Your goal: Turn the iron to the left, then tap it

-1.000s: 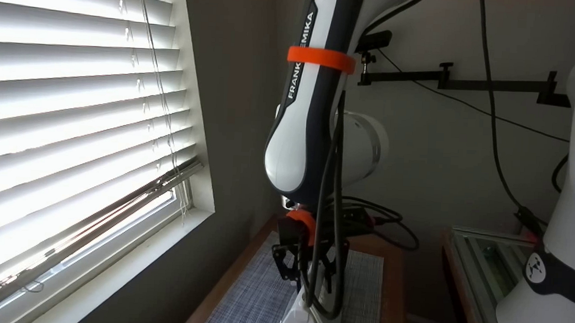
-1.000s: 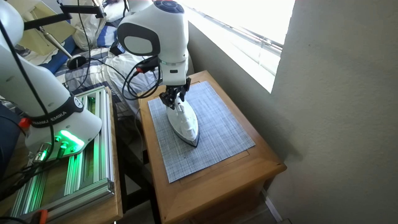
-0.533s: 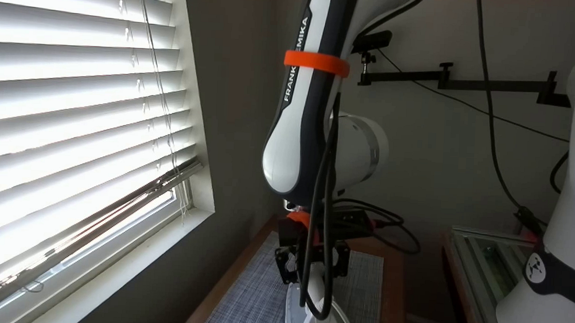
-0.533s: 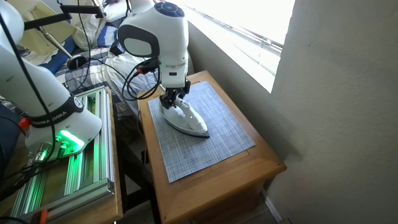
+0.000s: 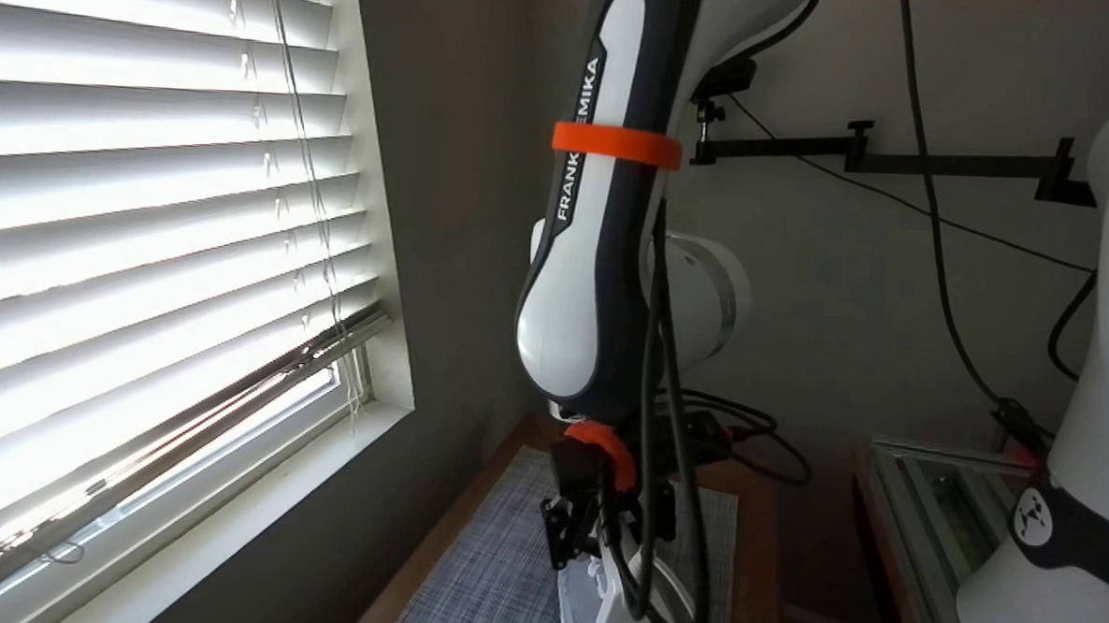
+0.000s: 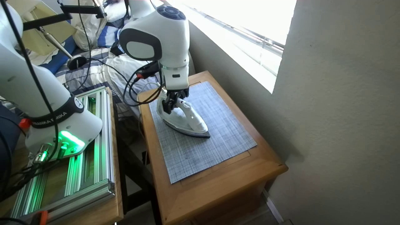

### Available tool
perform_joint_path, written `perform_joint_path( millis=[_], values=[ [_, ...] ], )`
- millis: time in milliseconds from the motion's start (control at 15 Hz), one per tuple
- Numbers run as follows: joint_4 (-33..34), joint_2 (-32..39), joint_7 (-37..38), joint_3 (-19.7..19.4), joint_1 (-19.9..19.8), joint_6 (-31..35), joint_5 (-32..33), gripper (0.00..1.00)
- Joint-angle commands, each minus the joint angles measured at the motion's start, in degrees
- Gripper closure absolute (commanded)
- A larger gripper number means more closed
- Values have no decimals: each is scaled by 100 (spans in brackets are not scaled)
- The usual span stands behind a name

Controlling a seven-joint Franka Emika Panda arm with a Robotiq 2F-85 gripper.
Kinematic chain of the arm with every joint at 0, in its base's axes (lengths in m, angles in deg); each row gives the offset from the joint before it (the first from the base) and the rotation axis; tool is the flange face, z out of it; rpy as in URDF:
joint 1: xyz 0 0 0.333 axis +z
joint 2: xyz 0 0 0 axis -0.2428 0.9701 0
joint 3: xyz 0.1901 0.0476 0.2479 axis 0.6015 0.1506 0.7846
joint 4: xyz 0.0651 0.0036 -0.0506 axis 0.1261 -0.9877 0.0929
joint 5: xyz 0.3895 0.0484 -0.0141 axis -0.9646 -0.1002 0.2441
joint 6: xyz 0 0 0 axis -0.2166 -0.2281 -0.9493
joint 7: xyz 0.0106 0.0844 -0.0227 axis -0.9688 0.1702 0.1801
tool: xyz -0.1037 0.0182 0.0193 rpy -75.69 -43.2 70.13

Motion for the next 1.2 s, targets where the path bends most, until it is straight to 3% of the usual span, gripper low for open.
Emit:
perform_joint_path(
  millis=[0, 200, 533, 667, 733, 1133],
  values=[
    [-36, -468, -39, -546, 591, -306, 1015, 100],
    [23, -647, -31, -893, 999, -591, 1932, 100],
    [141, -921, -358, -938, 1135, -999, 3169, 100],
    [187, -926, -618, -828, 990, -986, 3264, 100],
    [166, -592, -352, -756, 995, -739, 3055, 100],
    [181, -624, -556, -743, 963, -755, 3125, 100]
  ],
)
